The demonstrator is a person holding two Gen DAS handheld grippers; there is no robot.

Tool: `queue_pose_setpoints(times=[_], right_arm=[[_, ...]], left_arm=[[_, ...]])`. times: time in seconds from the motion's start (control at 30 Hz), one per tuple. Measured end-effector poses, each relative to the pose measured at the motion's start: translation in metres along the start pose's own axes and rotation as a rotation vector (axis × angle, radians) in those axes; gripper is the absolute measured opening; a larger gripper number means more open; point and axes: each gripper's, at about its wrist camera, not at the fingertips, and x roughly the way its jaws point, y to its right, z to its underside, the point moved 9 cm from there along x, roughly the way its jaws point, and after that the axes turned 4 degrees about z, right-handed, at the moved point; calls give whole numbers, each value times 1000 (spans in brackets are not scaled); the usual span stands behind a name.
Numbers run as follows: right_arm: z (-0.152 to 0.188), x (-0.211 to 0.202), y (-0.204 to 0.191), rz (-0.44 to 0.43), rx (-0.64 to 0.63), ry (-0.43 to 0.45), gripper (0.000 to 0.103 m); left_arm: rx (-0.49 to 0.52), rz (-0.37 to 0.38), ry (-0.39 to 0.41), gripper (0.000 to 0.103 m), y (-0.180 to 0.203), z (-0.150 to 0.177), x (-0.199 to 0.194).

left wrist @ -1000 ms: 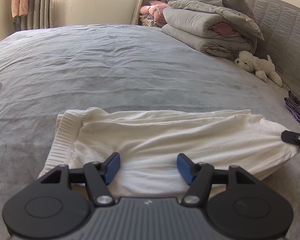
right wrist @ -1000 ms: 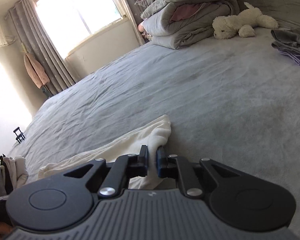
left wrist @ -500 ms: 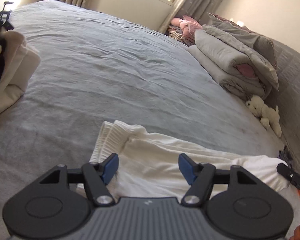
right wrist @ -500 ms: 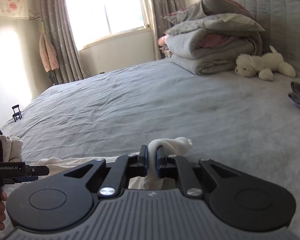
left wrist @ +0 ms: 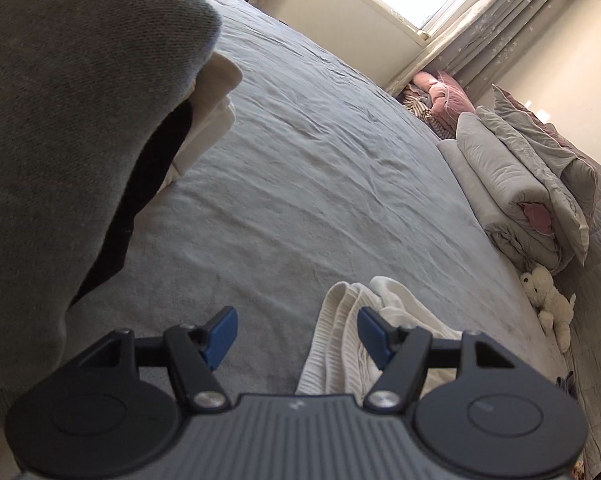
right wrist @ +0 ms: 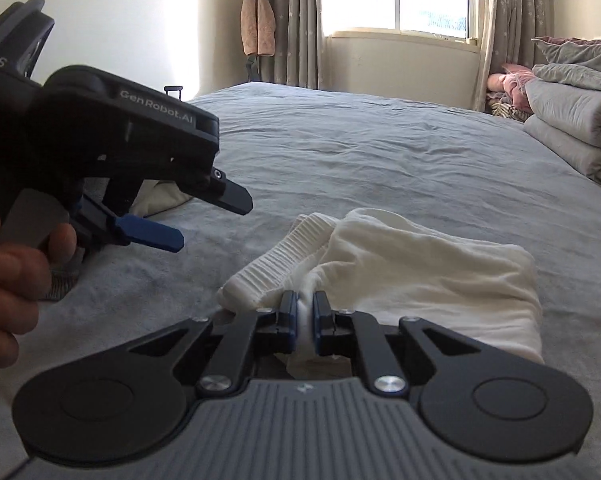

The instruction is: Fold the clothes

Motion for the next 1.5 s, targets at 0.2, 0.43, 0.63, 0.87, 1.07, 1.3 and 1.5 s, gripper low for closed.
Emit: queue_pose_setpoints(times=[0.2, 0.43, 0.63, 0.87, 1.07, 1.3, 1.5], right_arm=[[-26, -22, -20, -62, 10, 84, 5], [-6, -31, 0, -19, 20, 40, 36], [3, -31, -1, -34, -27, 27, 68], [15, -14, -2, 0, -52, -22, 6], [-13, -42, -13, -78, 23, 88, 6], [18, -8, -25, -91, 5, -76, 17], [-3, -44, 0, -151, 43, -24, 58]], left_arm=[[21, 21, -2, 68, 10, -2, 3], [66, 33, -2, 68, 18, 2, 1], [118, 46, 13, 58, 36, 4, 6], [161, 55, -14, 52, 47, 11, 14], [112, 55, -15, 52, 41, 6, 17], [196, -36, -21, 55, 38, 13, 27], [253, -95, -34, 55, 34, 18, 37]])
